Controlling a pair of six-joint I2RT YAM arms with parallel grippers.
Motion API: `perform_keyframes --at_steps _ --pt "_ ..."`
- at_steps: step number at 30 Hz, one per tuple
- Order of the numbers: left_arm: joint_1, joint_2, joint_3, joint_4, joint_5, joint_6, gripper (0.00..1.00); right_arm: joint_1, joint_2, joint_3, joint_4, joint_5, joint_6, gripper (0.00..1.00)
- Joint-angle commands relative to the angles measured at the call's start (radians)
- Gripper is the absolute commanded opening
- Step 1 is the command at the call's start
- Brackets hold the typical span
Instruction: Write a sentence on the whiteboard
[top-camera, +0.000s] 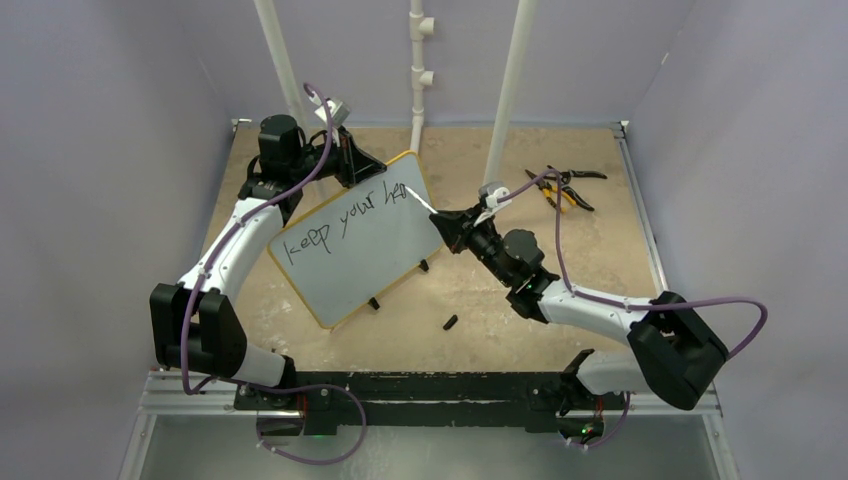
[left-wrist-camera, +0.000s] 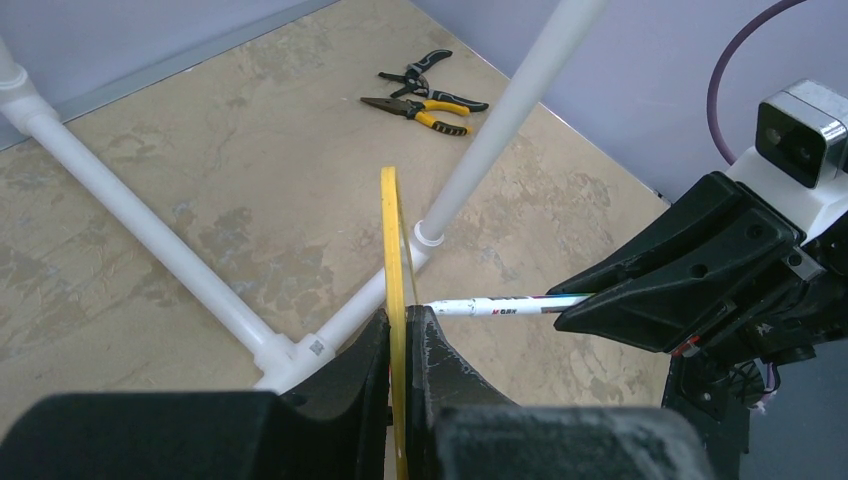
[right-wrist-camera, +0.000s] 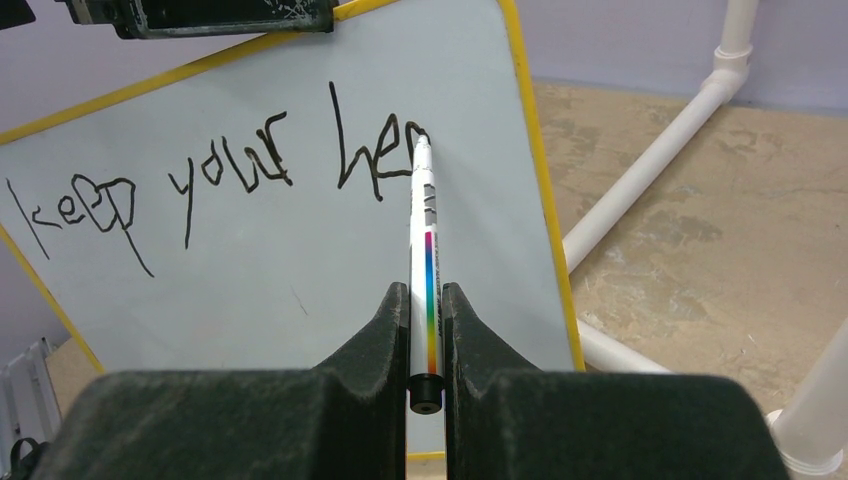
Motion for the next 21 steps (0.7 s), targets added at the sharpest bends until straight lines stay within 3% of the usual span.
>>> perform_keyframes --at_steps 1,21 --pt "-0.007 -0.023 -0.007 0.055 0.029 0.005 0.0 -0.001 0.006 0.015 0.013 0.033 -0.01 0.0" --pt "-0.008 -0.024 -0.007 0.057 0.031 0.001 0.0 -0.001 -0.049 -0.037 -0.048 0.09 0.032 0.0"
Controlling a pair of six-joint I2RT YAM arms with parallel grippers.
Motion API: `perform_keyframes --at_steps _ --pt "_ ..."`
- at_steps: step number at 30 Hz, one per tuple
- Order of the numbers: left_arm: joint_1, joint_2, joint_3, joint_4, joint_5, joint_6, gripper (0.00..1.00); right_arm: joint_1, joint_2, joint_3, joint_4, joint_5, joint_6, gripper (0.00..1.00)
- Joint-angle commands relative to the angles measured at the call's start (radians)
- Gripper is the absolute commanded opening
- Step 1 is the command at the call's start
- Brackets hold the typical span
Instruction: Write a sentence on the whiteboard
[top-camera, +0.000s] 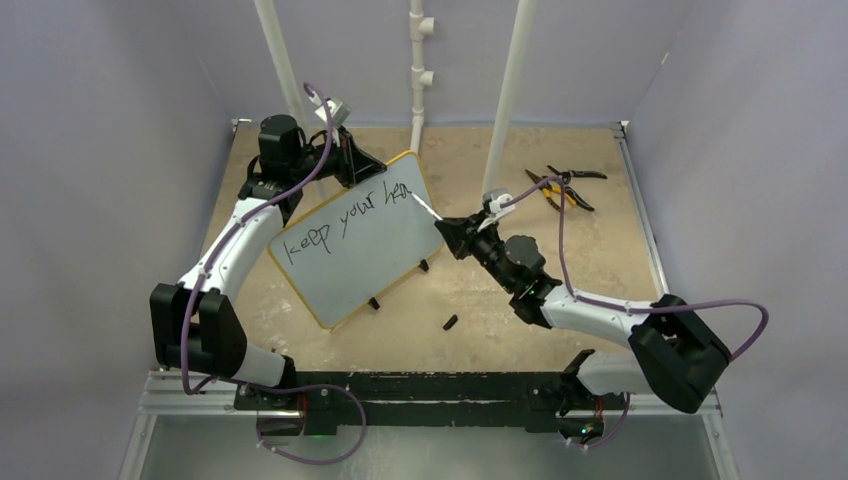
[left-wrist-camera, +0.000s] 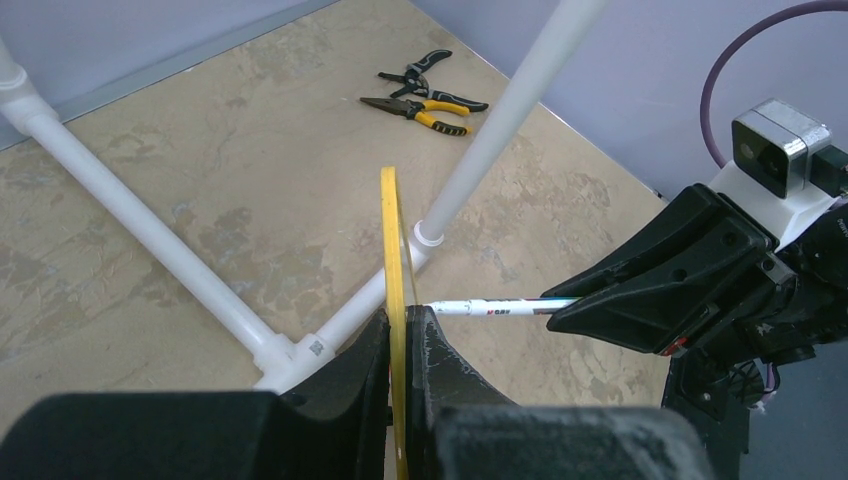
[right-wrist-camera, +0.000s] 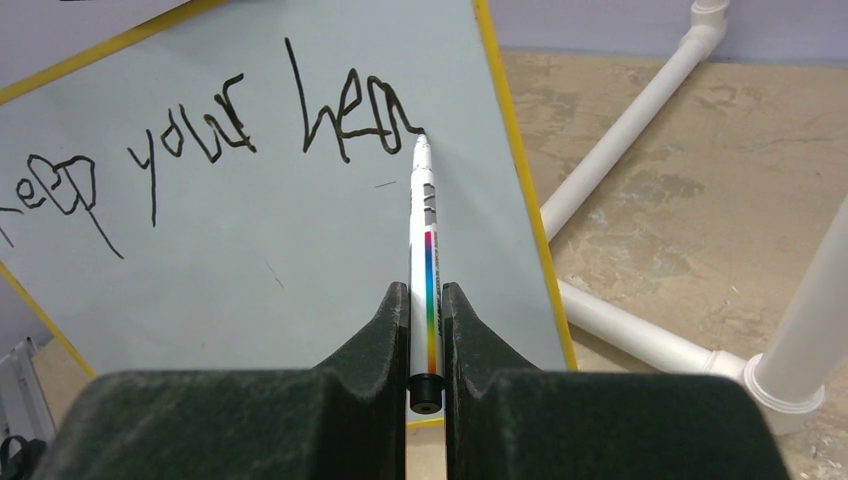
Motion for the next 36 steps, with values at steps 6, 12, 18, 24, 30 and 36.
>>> perform_keyframes --at_steps 6,12,18,24,30,36 --pt "-0.008 -0.024 -0.006 0.058 0.032 0.001 0.0 -0.001 -0.091 0.026 -0.021 0.046 -0.003 0.0" --pt "-0.008 -0.026 -0.008 0.058 0.032 0.001 0.0 -0.003 -0.054 0.048 -0.014 0.048 -0.011 0.0" --pt "-0.008 -0.026 -0.008 0.059 0.032 0.0 0.0 -0.006 -0.028 0.063 0.001 0.056 -0.017 0.0" --pt "-0.008 -0.026 -0.008 0.059 0.032 0.001 0.0 -0.009 -0.004 0.079 0.02 0.051 -0.024 0.0" --pt "-0.008 -0.026 -0.008 0.059 0.033 0.0 0.0 -0.009 0.012 0.087 0.035 0.011 -0.048 0.0" --pt "-0.008 -0.026 -0.008 0.058 0.033 0.001 0.0 -0.009 0.004 0.057 0.026 -0.001 -0.053 0.0"
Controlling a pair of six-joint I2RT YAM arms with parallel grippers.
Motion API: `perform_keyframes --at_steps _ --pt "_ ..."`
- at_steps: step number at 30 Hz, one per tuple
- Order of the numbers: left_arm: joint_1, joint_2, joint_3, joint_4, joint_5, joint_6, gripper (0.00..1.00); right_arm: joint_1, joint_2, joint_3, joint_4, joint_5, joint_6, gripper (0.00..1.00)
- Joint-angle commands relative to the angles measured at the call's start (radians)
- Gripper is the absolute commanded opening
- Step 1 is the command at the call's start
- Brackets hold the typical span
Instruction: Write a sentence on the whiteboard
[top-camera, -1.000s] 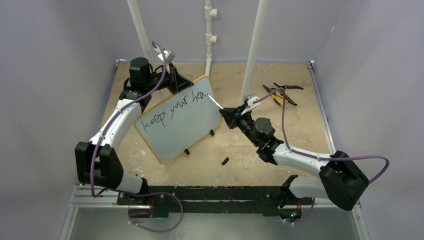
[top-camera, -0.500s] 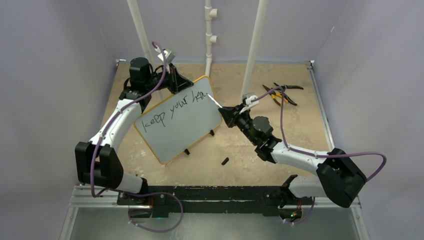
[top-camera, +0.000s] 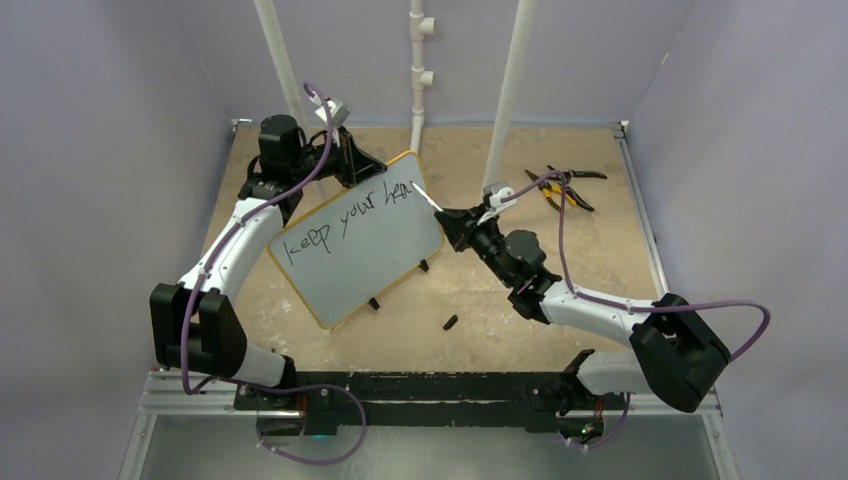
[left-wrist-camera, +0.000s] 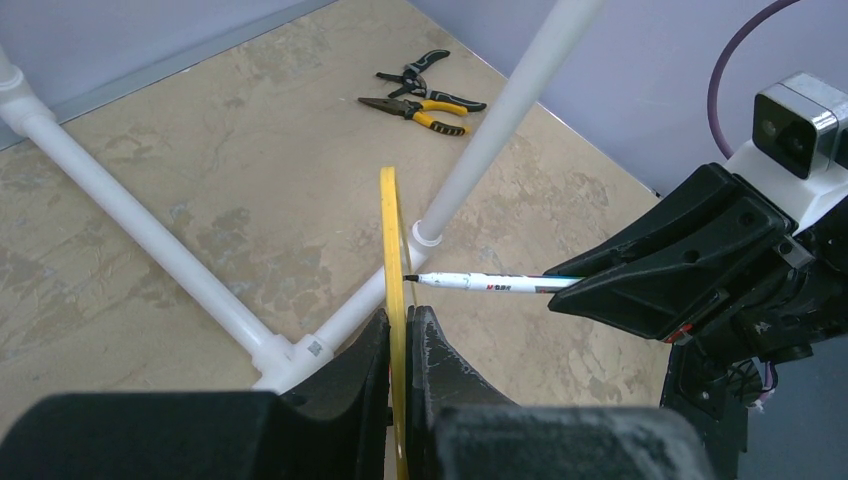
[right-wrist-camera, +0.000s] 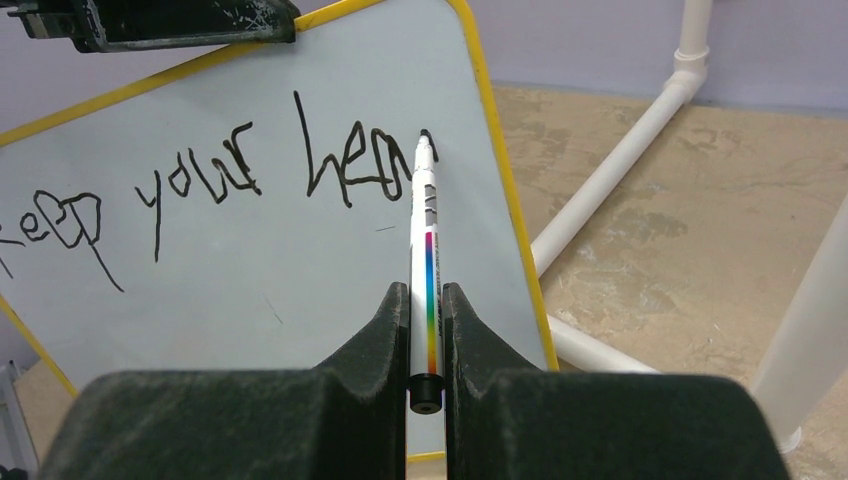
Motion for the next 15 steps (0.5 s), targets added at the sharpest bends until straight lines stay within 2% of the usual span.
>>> perform_keyframes --at_steps 1,9,15 --pt "-0.007 -0.026 -0.007 0.058 0.028 0.001 0.0 -0.004 0.0 0.003 0.03 -0.029 -0.015 0.0" --pt "-0.007 -0.024 -0.009 0.061 0.028 -0.001 0.0 -0.002 -0.026 -0.052 0.0 -0.041 0.005 0.0" --pt "-0.007 -0.024 -0.009 0.062 0.028 -0.001 0.0 -0.002 -0.026 -0.048 -0.015 0.006 0.017 0.0"
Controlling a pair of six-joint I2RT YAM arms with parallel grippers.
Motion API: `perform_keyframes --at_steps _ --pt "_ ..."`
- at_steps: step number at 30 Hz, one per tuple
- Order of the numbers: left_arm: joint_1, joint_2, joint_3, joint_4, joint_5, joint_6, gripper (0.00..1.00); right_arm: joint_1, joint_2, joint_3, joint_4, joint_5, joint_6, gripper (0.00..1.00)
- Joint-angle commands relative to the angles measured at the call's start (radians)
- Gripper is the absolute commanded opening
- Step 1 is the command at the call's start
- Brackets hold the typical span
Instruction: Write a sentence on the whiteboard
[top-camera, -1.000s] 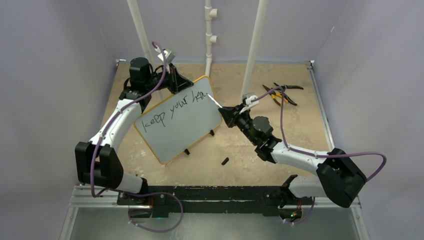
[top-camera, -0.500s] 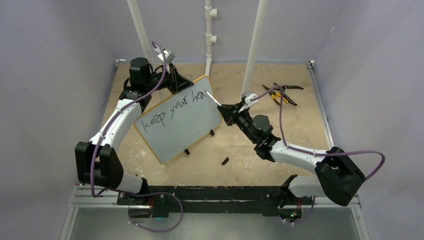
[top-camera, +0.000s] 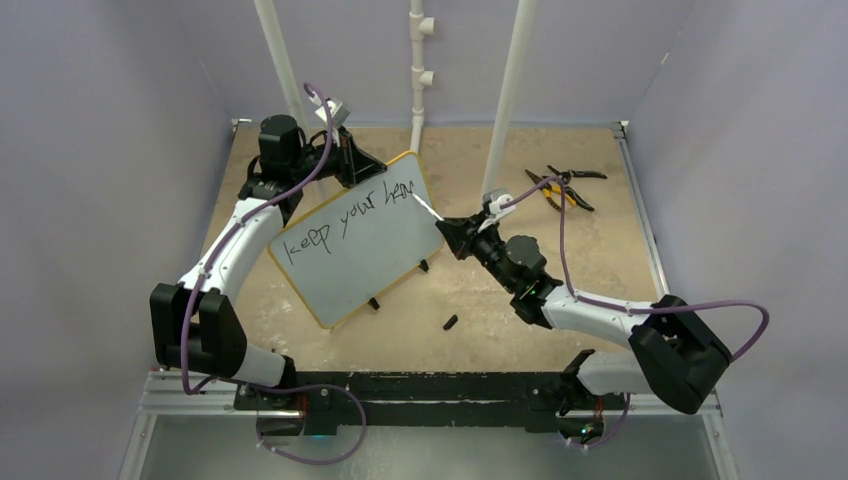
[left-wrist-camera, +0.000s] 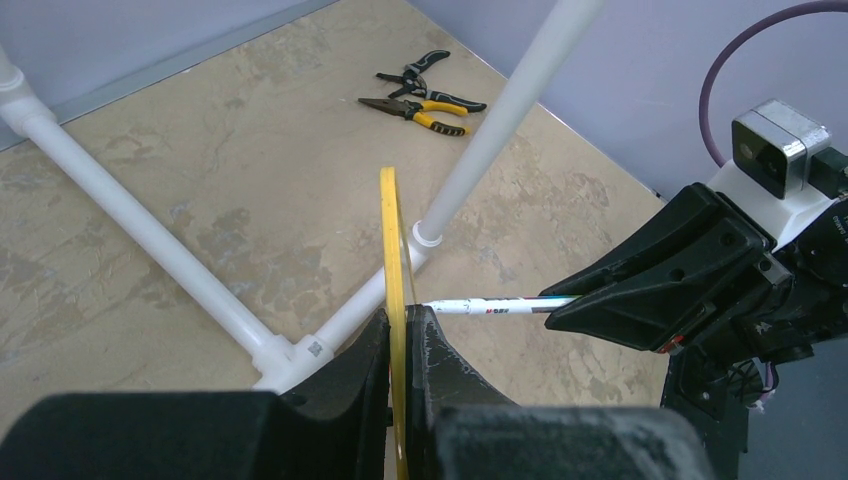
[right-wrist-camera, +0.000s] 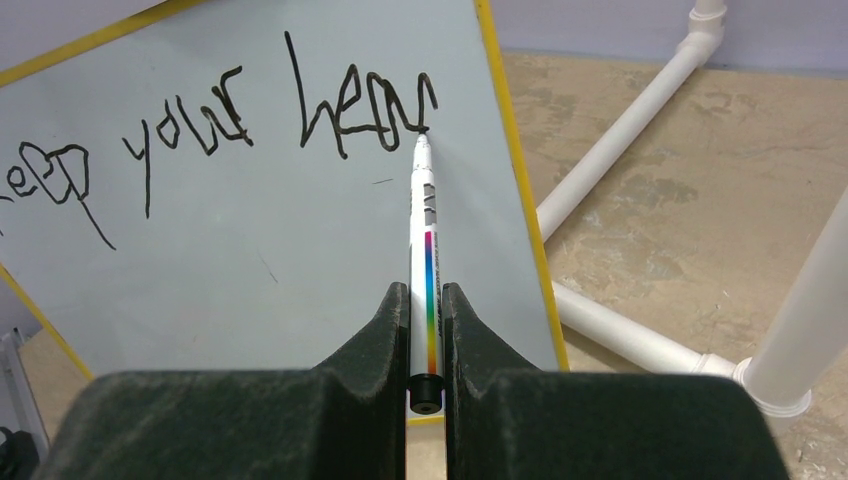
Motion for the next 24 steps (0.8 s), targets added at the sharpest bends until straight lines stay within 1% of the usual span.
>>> perform_keyframes --at_steps 1,14,24 --pt "-0.008 -0.024 -0.008 0.06 0.028 -0.001 0.0 0.0 -0.016 0.009 -0.02 0.041 0.011 0.0" --pt "-0.007 -0.025 -0.009 0.06 0.032 -0.002 0.0 -0.001 0.007 0.092 -0.026 0.073 0.003 0.0" --pt "-0.007 -0.025 -0.01 0.064 0.033 -0.005 0.0 -0.001 0.027 0.141 -0.02 0.064 -0.02 0.0"
